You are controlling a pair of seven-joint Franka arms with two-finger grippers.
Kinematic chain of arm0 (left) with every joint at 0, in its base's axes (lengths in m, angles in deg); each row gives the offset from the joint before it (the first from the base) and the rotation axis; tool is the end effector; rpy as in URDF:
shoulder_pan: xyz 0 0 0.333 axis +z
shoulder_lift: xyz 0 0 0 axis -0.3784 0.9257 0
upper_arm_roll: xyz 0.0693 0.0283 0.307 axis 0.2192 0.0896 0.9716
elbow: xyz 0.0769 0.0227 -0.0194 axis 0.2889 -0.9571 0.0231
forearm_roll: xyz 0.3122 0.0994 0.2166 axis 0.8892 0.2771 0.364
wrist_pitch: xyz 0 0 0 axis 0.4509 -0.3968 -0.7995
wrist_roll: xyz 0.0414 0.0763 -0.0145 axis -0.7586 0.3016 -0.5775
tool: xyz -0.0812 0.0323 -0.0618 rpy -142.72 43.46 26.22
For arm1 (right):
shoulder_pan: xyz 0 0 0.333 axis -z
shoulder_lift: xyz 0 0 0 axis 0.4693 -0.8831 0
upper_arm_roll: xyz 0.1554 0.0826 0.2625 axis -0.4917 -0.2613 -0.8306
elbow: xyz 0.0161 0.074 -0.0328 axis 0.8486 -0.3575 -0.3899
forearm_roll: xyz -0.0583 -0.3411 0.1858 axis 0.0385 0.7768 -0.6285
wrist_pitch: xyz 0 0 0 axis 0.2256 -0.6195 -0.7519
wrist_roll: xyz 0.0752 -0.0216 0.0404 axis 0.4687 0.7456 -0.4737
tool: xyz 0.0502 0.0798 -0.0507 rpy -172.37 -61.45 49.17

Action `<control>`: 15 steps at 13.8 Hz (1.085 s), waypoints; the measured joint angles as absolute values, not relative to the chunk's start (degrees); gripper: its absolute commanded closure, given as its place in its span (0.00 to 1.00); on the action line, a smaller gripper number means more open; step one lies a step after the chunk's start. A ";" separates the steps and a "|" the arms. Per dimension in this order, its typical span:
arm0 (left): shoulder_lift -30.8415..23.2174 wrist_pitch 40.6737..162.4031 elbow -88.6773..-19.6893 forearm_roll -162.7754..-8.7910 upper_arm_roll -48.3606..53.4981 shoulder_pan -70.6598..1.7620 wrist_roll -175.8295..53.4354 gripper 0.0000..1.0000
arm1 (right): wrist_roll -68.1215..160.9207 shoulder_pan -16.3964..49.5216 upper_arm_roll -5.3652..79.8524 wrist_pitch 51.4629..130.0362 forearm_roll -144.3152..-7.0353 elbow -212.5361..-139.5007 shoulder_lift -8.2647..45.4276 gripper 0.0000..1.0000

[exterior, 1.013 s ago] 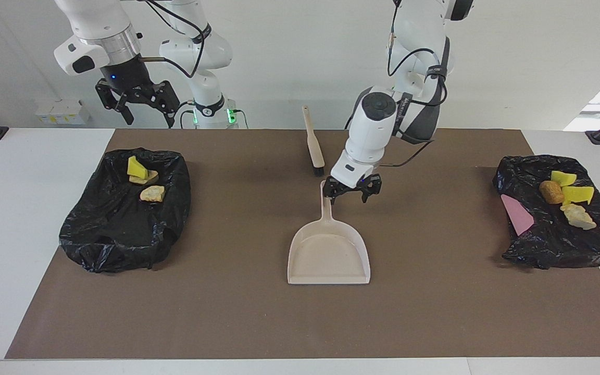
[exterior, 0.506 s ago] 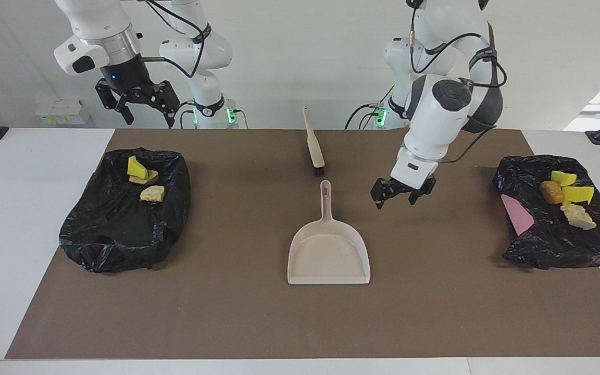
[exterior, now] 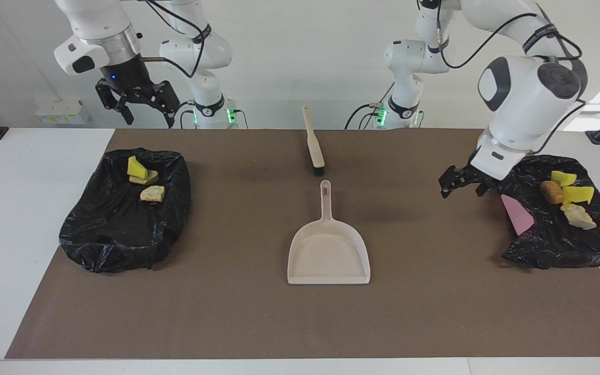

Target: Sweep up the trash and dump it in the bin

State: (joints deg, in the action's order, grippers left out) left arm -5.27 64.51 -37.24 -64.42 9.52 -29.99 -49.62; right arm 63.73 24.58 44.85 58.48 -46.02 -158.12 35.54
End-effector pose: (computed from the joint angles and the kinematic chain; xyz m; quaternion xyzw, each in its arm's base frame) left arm 0.6077 -0.0492 0.5377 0.9996 0.0063 0.0034 0.0284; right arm 0.5354 0.0299 0.6690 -0.9985 0.0536 -0.0086 0.0092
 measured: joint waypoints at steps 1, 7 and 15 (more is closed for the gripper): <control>-6.67 63.89 -37.22 -64.43 9.56 -28.26 -48.46 0.00 | 63.73 24.58 44.85 58.48 -46.02 -158.12 35.54 0.00; -12.77 61.76 -40.04 -64.43 9.45 -26.26 -45.64 0.00 | 63.73 24.58 44.85 58.48 -46.02 -158.12 35.54 0.00; -14.34 54.92 -38.99 -61.68 9.23 -26.40 -43.79 0.00 | 63.73 24.58 44.85 58.48 -46.02 -158.12 35.54 0.00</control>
